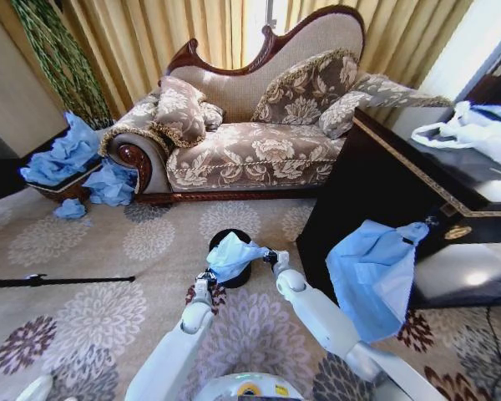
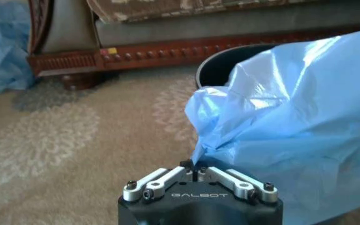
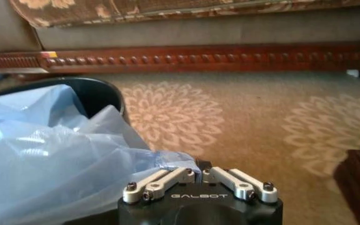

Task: Place a garbage bag over the trash bin.

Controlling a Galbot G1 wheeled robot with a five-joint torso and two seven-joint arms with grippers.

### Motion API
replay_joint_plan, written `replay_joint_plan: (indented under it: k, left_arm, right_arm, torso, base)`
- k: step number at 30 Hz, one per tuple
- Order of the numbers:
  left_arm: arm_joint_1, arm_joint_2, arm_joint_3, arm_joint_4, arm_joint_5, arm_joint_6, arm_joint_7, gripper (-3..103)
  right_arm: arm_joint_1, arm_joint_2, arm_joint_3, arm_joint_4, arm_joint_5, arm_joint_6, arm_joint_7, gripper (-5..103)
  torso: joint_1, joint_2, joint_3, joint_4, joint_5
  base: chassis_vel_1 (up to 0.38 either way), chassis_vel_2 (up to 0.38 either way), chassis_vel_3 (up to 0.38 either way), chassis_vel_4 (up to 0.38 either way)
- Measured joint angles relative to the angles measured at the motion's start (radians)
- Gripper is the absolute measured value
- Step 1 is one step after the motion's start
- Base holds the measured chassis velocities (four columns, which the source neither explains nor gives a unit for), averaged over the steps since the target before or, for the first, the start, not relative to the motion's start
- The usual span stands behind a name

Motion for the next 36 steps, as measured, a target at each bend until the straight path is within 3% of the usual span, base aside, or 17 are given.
replay_joint_plan:
  k: [21, 36]
  left_arm:
    - [-0.034, 0.009, -0.039, -0.015, 0.014, -0.019, -0.021, 0]
    - [-0.125, -0.009, -0.051, 0.087, 0.014, -0.031, -0.015, 0]
  right_arm:
    - [0.066, 0.034, 0.013, -0.078, -0.028, 0.028, -0.031, 0]
    - [0.141, 0.12, 0.032, -0.238, -0.056, 0.052, -0.102, 0]
  torso:
    - [0.0, 0.0, 0.0, -0.0002, -0.0002]
    - [0.0, 0.0, 0.0, -0.0001, -0.0002]
  base:
    - [0.0, 0.0, 0.0, 0.0]
    - [0.0, 0.0, 0.0, 0.0]
